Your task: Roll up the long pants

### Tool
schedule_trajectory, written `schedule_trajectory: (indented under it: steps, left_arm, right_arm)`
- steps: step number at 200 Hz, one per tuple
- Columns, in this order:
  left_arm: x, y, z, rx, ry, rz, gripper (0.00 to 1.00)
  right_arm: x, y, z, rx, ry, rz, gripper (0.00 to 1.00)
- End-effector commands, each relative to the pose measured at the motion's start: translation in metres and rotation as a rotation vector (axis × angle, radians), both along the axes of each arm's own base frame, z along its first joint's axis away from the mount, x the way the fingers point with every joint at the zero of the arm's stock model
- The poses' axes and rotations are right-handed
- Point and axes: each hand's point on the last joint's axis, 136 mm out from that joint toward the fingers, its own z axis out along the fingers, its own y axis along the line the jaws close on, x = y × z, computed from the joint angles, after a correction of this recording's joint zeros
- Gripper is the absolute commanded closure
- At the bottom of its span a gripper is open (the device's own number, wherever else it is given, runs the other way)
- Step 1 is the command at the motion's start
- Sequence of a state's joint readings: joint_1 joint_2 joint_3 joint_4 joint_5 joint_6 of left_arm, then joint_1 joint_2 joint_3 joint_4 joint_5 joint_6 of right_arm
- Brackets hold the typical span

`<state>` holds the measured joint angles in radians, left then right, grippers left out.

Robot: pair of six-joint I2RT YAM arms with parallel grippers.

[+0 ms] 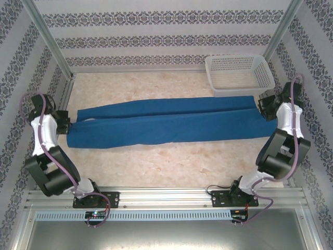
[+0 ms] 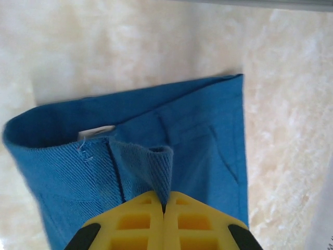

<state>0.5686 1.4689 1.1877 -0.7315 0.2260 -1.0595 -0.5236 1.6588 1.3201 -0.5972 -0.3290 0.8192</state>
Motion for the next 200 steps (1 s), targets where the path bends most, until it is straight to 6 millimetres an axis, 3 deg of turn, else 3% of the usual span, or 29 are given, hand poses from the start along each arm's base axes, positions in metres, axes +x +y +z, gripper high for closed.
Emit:
schedule_trajectory:
  steps: [1,39,86,112,180,186,190,195,200]
  left_arm:
    - [0.043,0.056,0.037,0.217,-0.103,0.055,1.00]
    - [0.087,0.062,0.031,0.227,-0.076,0.005,1.00]
    - [0.117,0.068,0.010,0.225,-0.031,-0.014,1.00]
    - [0.125,0.067,0.000,0.217,-0.011,-0.027,1.00]
    - [0.127,0.064,-0.017,0.203,0.025,-0.055,1.00]
    - [0.128,0.064,-0.018,0.203,0.026,-0.063,0.90]
    - [0.128,0.063,-0.018,0.200,0.025,-0.066,0.77]
    - [0.129,0.063,-0.018,0.199,0.023,-0.074,0.49]
    - [0.131,0.061,-0.017,0.197,0.016,-0.087,0.13]
  right_arm:
    - [0.038,-0.045,0.022,-0.183,-0.077,-0.040,1.00]
    - [0.084,-0.041,0.009,-0.211,-0.048,0.033,1.00]
    - [0.122,-0.040,-0.002,-0.260,-0.002,0.093,1.00]
    - [0.130,-0.037,-0.014,-0.263,0.024,0.113,1.00]
    - [0.126,-0.040,-0.032,-0.303,0.088,0.137,1.00]
    - [0.127,-0.041,-0.033,-0.308,0.088,0.146,1.00]
    - [0.128,-0.040,-0.032,-0.311,0.084,0.157,1.00]
    - [0.130,-0.039,-0.031,-0.315,0.084,0.170,0.87]
    - [0.130,-0.040,-0.029,-0.324,0.086,0.178,0.71]
